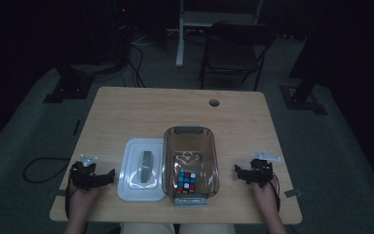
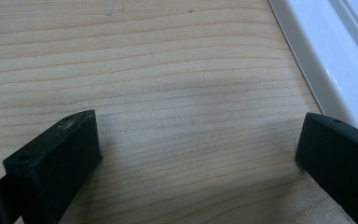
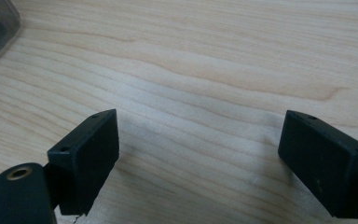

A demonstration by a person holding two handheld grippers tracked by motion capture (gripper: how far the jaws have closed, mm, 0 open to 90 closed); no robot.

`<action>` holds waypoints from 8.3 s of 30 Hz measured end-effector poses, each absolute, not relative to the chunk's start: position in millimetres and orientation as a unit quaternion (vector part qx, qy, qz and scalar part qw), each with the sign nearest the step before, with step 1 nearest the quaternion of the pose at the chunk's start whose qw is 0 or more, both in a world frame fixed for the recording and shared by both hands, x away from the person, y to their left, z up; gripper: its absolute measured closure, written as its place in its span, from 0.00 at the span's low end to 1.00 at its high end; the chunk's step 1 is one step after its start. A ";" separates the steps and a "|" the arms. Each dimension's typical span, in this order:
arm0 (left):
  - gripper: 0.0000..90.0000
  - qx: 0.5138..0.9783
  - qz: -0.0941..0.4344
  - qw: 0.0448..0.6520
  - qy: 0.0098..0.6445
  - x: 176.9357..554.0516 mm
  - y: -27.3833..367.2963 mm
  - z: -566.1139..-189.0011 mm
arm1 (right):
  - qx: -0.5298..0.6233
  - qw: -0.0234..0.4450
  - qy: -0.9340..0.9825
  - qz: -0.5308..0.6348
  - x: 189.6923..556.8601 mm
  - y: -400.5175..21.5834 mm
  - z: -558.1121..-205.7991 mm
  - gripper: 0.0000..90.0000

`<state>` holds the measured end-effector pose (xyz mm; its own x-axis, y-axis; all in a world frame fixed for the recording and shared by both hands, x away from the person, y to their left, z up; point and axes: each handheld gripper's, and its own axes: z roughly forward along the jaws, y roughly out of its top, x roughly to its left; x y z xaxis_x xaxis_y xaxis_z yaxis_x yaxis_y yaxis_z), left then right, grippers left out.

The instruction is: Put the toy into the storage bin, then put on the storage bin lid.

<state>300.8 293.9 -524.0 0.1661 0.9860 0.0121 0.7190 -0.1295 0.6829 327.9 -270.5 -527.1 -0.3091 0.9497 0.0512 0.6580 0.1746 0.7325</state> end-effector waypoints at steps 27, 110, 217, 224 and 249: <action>0.01 0.710 0.219 0.279 0.608 298.1 285.1 -504.2 | 0.549 0.233 0.738 0.318 328.3 -266.3 -527.6 0.14; 0.77 0.753 0.196 0.383 0.498 305.3 191.0 -485.7 | 0.451 0.179 0.785 0.385 306.6 -206.5 -514.9 0.14; 0.59 0.767 0.124 0.475 0.413 300.6 173.5 -379.2 | 0.399 0.165 0.796 0.425 314.0 -147.6 -508.0 0.14; 0.50 0.757 0.141 0.481 0.419 304.2 188.4 -375.0 | 0.408 0.167 0.792 0.424 315.2 -153.2 -507.5 0.14; 0.01 0.715 0.146 0.500 0.466 331.8 239.4 -403.2 | 0.414 0.169 0.792 0.415 317.1 -158.8 -510.2 0.14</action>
